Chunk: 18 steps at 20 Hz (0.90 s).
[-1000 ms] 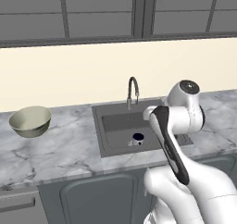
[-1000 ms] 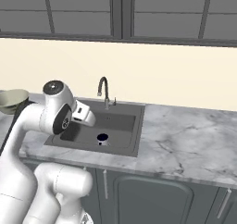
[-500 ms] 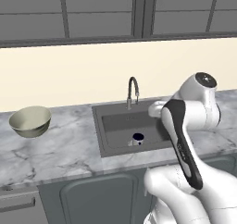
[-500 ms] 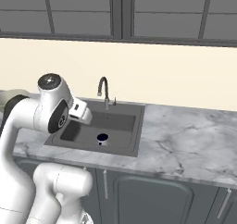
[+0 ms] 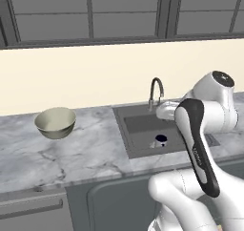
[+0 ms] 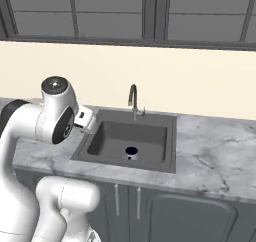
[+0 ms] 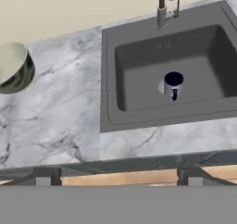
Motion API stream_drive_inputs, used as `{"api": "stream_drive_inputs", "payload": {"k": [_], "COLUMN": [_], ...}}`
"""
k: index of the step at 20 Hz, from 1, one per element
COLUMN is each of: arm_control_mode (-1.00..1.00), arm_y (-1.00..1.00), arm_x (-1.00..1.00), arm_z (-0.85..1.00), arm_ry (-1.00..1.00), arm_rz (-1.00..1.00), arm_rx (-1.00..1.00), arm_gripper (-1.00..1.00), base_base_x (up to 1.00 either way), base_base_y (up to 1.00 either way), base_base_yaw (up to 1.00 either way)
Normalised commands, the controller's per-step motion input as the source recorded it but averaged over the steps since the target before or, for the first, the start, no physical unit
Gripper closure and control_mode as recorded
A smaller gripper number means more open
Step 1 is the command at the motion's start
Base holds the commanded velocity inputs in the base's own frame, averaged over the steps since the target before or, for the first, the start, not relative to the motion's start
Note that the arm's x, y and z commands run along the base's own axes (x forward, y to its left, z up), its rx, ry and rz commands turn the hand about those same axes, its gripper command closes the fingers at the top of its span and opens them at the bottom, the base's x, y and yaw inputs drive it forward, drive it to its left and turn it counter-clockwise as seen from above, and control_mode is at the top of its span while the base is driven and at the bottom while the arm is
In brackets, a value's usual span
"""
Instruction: Pick the mug and place it in the sink. Pick the bowl and place it in the open cabinet and then close the cabinet.
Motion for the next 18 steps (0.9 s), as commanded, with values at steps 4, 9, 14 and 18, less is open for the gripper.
{"api": "stream_drive_inputs", "payload": {"k": [4, 9, 14, 18], "arm_control_mode": [1.0, 1.0, 1.0, 1.0], "arm_y": [0.0, 0.0, 0.0, 0.0], "arm_x": [0.0, 0.0, 0.0, 0.0], "arm_z": [0.0, 0.0, 0.0, 0.0], "arm_ry": [0.0, 0.0, 0.0, 0.0], "arm_rz": [0.0, 0.0, 0.0, 0.0], "arm_rx": [0.0, 0.0, 0.0, 0.0], "arm_gripper": [-1.0, -1.0, -1.0, -1.0], "base_base_x": [0.0, 0.04, 0.17, 0.8], "base_base_y": [0.97, 0.83, 0.47, -0.31], "base_base_yaw": [0.01, 0.03, 0.03, 0.04]}}
